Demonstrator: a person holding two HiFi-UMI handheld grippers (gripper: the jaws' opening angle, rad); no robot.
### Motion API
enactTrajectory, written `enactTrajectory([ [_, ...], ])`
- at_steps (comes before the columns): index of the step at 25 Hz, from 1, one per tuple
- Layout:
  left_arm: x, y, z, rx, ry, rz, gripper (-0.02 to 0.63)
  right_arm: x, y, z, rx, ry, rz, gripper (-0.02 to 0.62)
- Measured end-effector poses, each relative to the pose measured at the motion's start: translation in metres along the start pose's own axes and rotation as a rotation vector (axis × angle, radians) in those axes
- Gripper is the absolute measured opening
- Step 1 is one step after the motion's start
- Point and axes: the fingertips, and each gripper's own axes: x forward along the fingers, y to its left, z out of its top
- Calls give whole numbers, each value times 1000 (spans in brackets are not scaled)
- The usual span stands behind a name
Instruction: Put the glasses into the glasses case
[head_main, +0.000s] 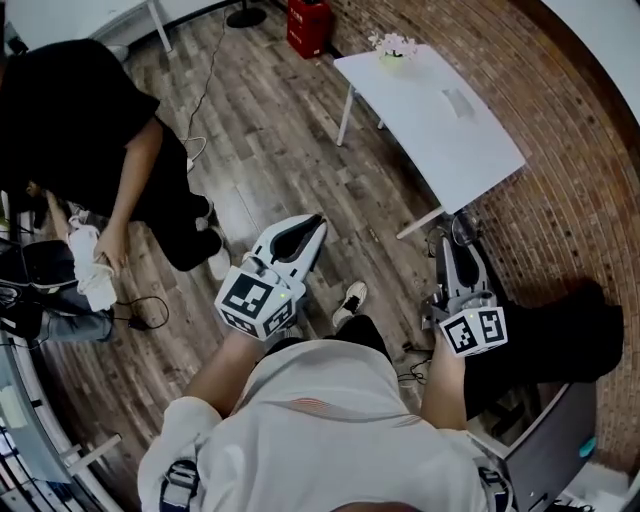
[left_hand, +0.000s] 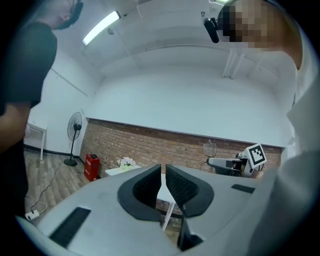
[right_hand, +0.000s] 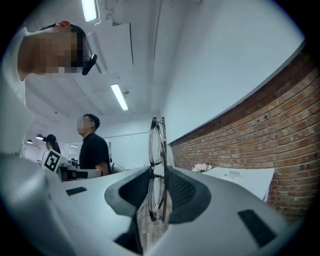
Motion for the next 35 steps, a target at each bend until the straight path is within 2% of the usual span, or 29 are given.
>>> enactTrajectory([
  [4,33,20,-1,-17,8,12,38,28,-28,-1,17,-8,-1,152],
  [11,120,42,13,17,16,37,38,90,-104,14,42,-21,30,152],
  [16,186,46,23,36,22,38,38,124,-162,35,44,-33,43,152],
  [23,257,45,20,43,27,46,38,152,-241,38,62,-31,33,152],
  [29,310,54,13,23,40,9,38,162,-285,36,73,-22,-17,152],
  [35,379,76,10,-2,45,-86,38,186,-324,39,49,-10,-102,152],
])
